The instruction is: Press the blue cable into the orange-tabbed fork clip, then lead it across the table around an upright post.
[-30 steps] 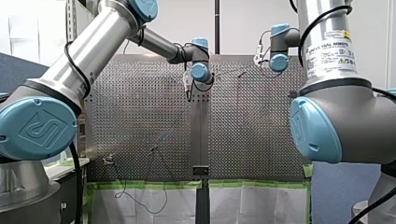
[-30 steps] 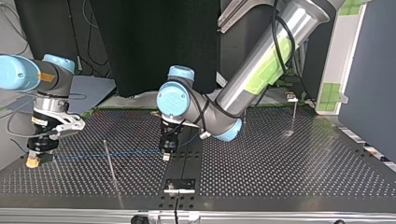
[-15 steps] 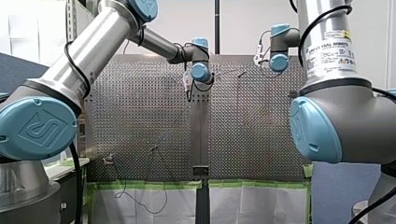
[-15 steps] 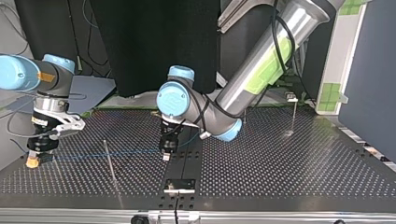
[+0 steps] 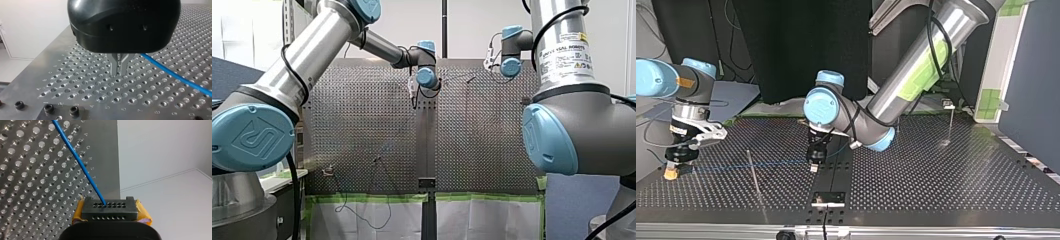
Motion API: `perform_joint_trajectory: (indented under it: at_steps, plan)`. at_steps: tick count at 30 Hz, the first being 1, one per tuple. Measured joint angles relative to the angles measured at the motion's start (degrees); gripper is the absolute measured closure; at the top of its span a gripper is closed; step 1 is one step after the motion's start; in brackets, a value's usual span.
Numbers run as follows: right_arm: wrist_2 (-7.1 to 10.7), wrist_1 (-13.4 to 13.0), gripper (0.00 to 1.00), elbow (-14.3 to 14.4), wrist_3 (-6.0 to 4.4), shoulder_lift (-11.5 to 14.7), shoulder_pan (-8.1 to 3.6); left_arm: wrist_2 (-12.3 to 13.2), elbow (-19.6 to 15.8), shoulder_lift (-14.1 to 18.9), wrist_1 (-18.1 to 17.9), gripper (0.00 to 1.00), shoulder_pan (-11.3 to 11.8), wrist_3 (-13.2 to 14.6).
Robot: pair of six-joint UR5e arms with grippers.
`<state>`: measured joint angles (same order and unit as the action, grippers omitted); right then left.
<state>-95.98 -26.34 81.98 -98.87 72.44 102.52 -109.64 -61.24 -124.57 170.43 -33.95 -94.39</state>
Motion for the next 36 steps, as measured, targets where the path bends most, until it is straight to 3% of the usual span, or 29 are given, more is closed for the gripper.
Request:
perform_joint_trajectory:
  at_steps: [36]
  plan:
    - [0.04, 0.1, 1.00, 0.0, 0.00, 0.1, -0.09, 0.7, 0.8, -0.7, 1.0, 1.00, -0.1, 0.6]
